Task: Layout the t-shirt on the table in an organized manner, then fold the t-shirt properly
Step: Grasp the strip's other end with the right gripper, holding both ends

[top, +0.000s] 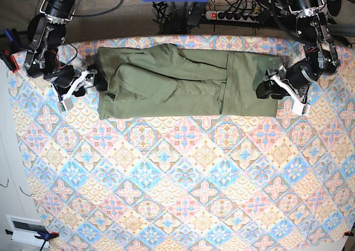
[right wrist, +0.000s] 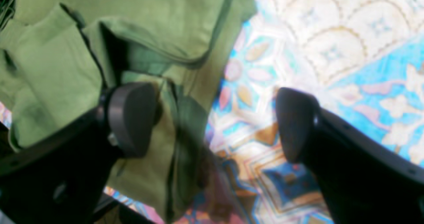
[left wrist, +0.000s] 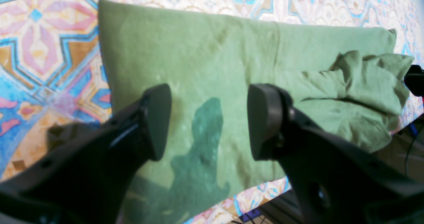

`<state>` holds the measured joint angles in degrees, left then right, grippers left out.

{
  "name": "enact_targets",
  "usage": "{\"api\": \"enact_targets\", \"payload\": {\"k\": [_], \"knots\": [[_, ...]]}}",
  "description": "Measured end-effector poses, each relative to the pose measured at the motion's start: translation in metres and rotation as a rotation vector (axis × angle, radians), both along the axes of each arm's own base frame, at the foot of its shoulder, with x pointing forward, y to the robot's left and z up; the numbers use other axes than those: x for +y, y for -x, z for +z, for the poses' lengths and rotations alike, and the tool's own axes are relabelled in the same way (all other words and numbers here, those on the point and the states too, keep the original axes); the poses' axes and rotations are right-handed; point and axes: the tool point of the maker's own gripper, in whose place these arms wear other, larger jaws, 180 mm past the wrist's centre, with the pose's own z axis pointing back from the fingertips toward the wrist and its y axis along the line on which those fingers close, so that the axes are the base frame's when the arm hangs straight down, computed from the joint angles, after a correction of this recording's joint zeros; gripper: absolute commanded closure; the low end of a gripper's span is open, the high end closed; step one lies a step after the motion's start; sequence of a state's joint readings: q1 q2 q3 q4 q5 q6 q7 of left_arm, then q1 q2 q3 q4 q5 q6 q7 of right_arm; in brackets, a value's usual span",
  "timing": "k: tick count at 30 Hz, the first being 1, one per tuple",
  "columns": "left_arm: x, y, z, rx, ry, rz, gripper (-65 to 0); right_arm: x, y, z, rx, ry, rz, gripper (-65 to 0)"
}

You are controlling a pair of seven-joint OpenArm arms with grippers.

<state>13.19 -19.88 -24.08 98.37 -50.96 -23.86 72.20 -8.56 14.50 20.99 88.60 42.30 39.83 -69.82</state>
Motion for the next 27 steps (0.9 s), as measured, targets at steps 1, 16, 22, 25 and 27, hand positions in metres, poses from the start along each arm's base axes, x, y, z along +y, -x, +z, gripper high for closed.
{"api": "enact_targets", "payload": {"k": [1, 16, 22, 25, 27], "knots": [[0.0, 0.0, 0.0, 0.0, 0.0, 0.0, -36.1, 0.001, 0.0, 0.0, 0.001, -0.003, 0.0, -54.6], [0.006, 0.007, -0.02, 0.065, 0.03, 0.031, -36.0, 0.022, -0.008, 0.014, -0.055, -0.131, -0.001, -54.6], [0.006, 0.007, -0.02, 0.065, 0.031, 0.031, -36.0, 0.032, -0.004, -0.005, -0.009, -0.194, -0.018, -54.6], [0.006, 0.006, -0.02, 0.064, 0.031, 0.031, -36.0, 0.03, -0.004, -0.007, -0.016, -0.209, -0.035, -54.6], [0.006, 0.007, -0.02, 0.064, 0.031, 0.031, -36.0, 0.03, -0.005, -0.007, -0.017, -0.217, -0.04, -54.6]]}}
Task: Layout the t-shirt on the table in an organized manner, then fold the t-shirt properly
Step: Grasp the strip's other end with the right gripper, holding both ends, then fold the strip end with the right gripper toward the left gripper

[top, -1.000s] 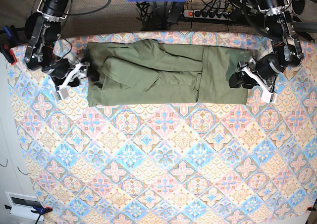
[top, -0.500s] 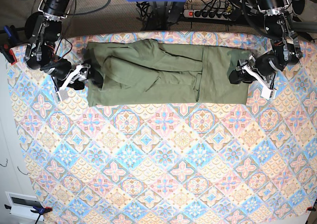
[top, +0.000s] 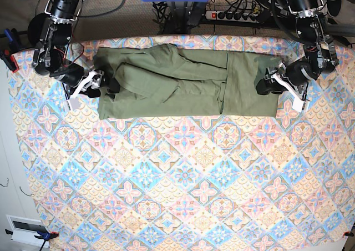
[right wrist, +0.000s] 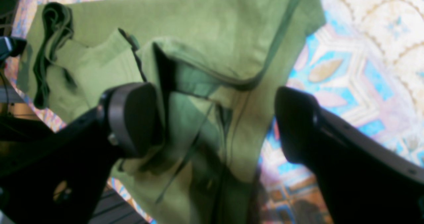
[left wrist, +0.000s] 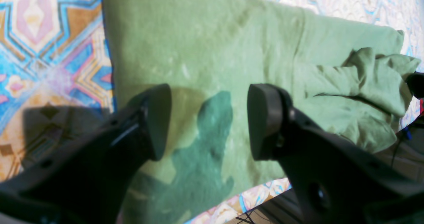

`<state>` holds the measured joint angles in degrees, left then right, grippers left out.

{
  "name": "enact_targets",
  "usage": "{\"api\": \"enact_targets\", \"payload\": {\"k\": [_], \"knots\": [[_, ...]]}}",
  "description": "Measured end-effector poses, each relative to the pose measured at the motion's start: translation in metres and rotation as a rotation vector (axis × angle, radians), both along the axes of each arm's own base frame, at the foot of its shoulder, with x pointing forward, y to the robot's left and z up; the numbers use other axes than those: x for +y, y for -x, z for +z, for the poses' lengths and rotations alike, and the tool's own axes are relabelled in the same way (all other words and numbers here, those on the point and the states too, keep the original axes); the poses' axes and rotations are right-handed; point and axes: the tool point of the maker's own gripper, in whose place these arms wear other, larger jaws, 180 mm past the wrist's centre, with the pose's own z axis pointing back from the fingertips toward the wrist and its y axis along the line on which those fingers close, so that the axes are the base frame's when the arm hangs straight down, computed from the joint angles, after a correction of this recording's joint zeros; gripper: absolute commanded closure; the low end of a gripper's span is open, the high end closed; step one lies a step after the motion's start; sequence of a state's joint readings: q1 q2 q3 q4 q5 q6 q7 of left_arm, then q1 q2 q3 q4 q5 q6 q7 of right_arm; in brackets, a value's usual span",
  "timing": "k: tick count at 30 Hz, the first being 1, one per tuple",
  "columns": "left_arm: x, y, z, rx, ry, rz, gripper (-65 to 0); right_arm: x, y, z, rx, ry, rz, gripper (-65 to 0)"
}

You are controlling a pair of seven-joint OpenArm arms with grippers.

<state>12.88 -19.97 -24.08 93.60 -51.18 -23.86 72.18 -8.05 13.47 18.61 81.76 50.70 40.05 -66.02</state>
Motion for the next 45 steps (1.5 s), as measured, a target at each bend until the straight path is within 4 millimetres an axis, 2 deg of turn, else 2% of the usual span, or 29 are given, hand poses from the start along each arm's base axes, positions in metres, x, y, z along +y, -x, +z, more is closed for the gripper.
{"api": "enact_targets", "payload": {"k": [4, 10, 15, 24, 28, 33, 38, 45], "knots": [[0.0, 0.0, 0.0, 0.0, 0.0, 0.0, -36.0, 0.003, -0.001, 0.0, -0.001, -0.009, 0.003, -54.6], [0.0, -0.008, 0.005, -0.021, -0.003, 0.0, -36.0, 0.029, 0.001, -0.002, -0.003, -0.023, 0.083, -54.6], [0.0, -0.01, 0.006, -0.027, 0.001, 0.002, -36.0, 0.04, 0.002, -0.004, 0.0, -0.033, 0.111, -54.6], [0.0, -0.011, 0.007, -0.03, 0.002, 0.002, -36.0, 0.04, 0.003, -0.006, 0.0, -0.017, 0.114, -54.6], [0.0, -0.011, 0.007, -0.03, 0.001, 0.002, -36.0, 0.031, 0.002, -0.007, -0.003, 0.007, 0.092, -54.6], [0.0, -0.012, 0.007, -0.032, -0.001, 0.002, -36.0, 0.023, 0.011, -0.009, 0.0, 0.009, 0.069, -54.6], [0.0, -0.019, 0.012, -0.051, -0.001, 0.002, -36.0, 0.023, 0.013, -0.008, 0.002, 0.035, 0.087, -54.6], [0.0, -0.018, 0.012, -0.049, -0.001, 0.002, -36.0, 0.026, 0.017, -0.01, 0.009, 0.04, 0.097, -54.6]]}}
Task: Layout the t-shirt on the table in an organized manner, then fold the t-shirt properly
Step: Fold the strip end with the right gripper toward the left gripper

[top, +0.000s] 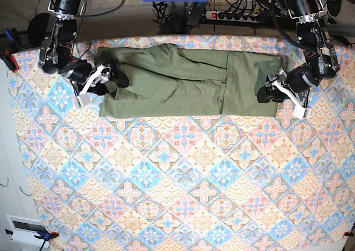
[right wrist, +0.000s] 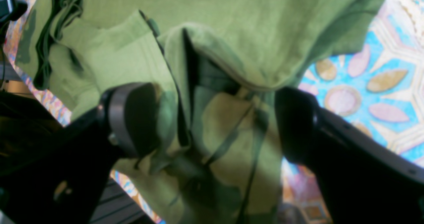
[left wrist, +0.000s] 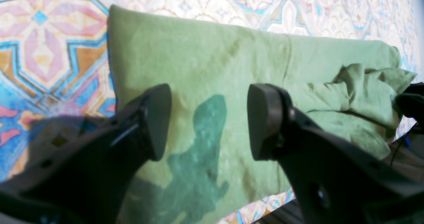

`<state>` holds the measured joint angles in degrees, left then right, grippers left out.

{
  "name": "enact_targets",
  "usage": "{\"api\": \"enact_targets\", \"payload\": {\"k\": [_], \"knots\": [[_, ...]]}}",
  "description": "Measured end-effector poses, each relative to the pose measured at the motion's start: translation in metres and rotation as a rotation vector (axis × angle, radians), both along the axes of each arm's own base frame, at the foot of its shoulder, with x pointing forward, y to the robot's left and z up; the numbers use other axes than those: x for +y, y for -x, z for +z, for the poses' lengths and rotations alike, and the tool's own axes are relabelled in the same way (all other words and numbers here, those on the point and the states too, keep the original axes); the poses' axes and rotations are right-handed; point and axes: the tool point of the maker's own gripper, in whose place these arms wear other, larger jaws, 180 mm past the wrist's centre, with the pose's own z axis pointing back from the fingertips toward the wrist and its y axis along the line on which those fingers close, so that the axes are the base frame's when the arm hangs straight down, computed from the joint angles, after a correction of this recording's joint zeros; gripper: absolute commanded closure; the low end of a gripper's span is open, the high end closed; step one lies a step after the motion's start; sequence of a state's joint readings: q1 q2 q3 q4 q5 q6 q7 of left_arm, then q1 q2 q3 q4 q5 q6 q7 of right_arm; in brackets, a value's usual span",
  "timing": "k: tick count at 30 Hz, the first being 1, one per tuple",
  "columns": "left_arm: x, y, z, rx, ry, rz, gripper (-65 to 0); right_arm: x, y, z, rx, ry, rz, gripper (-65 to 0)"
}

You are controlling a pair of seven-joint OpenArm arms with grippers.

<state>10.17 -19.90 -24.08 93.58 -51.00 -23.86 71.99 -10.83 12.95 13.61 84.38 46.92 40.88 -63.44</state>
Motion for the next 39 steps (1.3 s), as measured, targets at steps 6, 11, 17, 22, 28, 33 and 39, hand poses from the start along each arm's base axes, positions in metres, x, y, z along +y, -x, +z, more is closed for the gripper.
{"api": "enact_targets", "payload": {"k": [6, 11, 17, 22, 28, 33, 39], "knots": [[0.0, -0.003, 0.002, -0.007, 0.001, -0.001, -36.0, 0.014, 0.0, -0.001, -0.001, -0.004, 0.047, -52.0], [0.0, -0.008, 0.006, -0.021, 0.003, -0.002, -36.0, 0.02, 0.002, -0.007, 0.016, -0.023, 0.052, -39.9], [-0.001, -0.008, 0.007, -0.022, 0.003, -0.002, -36.0, 0.015, 0.0, -0.016, 0.03, -0.071, -0.008, -21.0], [-0.001, -0.009, 0.007, -0.023, 0.003, -0.002, -36.0, 0.015, -0.005, -0.017, 0.042, -0.044, 0.011, -0.4], [-0.001, -0.014, 0.012, -0.041, 0.006, -0.002, -35.9, -0.007, -0.01, -0.014, 0.035, -0.051, -0.072, 0.0], [-0.002, -0.013, 0.011, -0.039, 0.012, -0.002, -35.9, -0.054, -0.022, -0.006, 0.024, 0.058, -0.114, 0.0], [0.011, -0.019, 0.024, -0.083, 0.041, 0.05, -20.5, -0.079, -0.036, 0.005, 0.007, 0.128, -0.115, 0.0]]}}
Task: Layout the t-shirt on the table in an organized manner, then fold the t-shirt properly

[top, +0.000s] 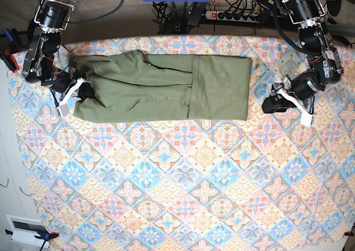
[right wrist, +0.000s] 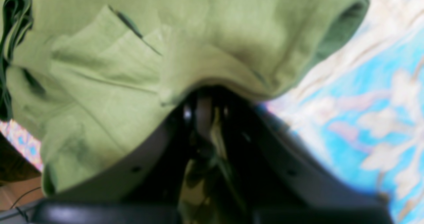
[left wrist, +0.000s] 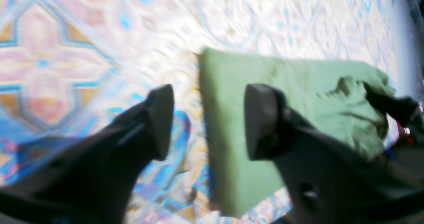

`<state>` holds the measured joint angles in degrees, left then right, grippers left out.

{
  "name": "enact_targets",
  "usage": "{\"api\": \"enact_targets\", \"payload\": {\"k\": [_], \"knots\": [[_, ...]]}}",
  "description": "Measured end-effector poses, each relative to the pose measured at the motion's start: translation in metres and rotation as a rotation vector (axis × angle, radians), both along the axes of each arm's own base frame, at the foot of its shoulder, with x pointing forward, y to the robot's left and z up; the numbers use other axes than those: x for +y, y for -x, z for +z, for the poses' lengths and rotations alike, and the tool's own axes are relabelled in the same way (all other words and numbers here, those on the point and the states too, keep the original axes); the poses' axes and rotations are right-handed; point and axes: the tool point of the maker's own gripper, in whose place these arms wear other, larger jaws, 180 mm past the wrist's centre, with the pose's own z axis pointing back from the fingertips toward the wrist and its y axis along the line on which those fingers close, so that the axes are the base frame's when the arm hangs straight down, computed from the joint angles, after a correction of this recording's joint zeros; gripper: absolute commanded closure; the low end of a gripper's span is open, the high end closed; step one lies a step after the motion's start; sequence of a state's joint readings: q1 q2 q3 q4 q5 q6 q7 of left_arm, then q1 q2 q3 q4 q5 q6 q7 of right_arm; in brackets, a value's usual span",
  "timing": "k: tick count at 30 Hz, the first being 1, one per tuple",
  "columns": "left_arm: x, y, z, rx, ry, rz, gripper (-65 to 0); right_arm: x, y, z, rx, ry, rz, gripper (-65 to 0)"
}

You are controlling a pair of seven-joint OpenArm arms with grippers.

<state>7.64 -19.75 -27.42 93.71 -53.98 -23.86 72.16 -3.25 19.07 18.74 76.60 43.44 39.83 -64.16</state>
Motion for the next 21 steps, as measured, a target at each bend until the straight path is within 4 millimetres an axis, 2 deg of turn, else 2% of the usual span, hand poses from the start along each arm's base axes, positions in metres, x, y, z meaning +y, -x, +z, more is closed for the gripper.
{"api": "enact_targets", "payload": {"k": [6, 9, 11, 13, 15, 18, 21], "knots": [[0.001, 0.001, 0.0, 0.001, 0.001, 0.004, -1.4, -0.008, -0.008, 0.013, -0.031, 0.042, 0.015, 0.0], [0.002, 0.003, -0.002, 0.009, -0.002, 0.004, 0.0, -0.004, -0.011, 0.026, -0.07, 0.079, 0.049, 0.0], [0.002, 0.006, -0.005, 0.017, -0.002, 0.005, 0.0, 0.002, -0.018, 0.042, -0.119, 0.11, 0.082, 0.0], [0.001, 0.011, -0.009, 0.032, -0.001, 0.003, 0.0, 0.021, -0.026, 0.058, -0.176, 0.123, 0.148, 0.0], [0.002, 0.015, -0.015, 0.053, -0.014, 0.004, 0.0, 0.043, -0.028, 0.065, -0.209, 0.12, 0.221, 0.0], [-0.001, 0.019, -0.036, 0.107, -0.053, 0.009, 0.0, 0.076, -0.016, 0.063, -0.212, 0.086, 0.286, 0.0], [-0.019, 0.017, -0.048, 0.099, -0.069, -0.008, 0.0, 0.1, -0.009, 0.067, -0.229, 0.083, 0.334, 0.0]]}}
